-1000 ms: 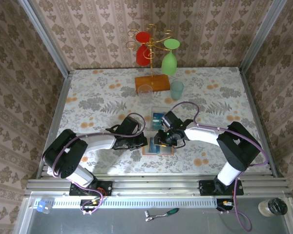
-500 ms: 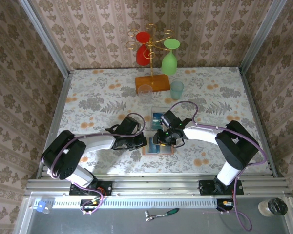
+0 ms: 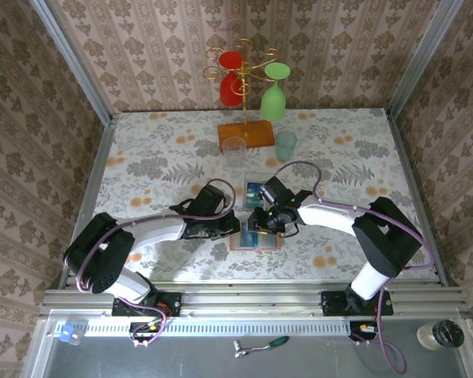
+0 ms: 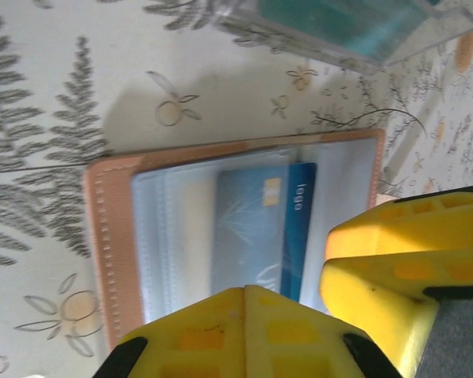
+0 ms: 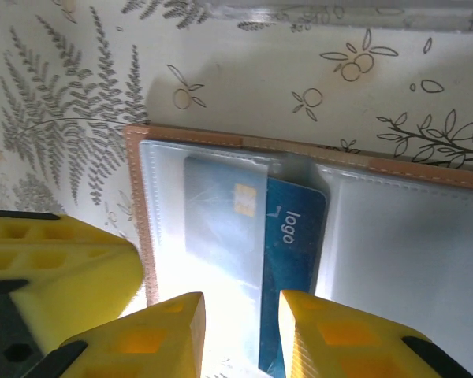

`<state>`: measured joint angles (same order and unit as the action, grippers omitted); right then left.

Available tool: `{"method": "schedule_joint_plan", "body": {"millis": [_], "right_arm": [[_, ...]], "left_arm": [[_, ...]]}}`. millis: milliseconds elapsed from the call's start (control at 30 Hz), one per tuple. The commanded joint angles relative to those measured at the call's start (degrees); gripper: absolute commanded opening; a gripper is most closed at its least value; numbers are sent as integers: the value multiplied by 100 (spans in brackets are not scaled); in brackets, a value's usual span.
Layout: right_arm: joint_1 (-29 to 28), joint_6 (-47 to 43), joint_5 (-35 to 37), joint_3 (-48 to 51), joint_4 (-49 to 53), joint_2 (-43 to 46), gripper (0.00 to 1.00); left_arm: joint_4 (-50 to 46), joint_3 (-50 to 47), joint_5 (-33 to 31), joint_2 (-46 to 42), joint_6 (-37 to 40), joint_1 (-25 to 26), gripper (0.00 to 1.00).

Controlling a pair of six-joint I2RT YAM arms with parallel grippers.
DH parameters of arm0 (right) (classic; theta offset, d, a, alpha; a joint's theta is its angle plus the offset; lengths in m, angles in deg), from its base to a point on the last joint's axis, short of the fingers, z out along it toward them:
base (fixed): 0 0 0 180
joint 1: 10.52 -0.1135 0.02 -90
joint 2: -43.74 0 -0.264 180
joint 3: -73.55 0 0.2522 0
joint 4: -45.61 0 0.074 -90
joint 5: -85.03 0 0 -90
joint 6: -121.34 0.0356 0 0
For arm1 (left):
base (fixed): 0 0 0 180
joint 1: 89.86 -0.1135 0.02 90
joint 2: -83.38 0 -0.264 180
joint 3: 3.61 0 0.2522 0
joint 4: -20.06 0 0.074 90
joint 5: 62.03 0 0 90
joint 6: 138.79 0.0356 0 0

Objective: Take the credit cards out of the card holder

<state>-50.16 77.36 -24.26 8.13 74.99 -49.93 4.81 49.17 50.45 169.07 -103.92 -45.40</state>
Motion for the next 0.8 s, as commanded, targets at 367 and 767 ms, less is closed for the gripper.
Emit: {"method": "schedule_joint_plan", "body": {"millis": [367,767], "right_arm": [[75,24,31,332,-66,81,31],[115,42,-40,343,-131,-46,31]], "left_arm": [[-402,252,-193,324,248,143,3],[-433,324,-180,538,272,160,3]]}}
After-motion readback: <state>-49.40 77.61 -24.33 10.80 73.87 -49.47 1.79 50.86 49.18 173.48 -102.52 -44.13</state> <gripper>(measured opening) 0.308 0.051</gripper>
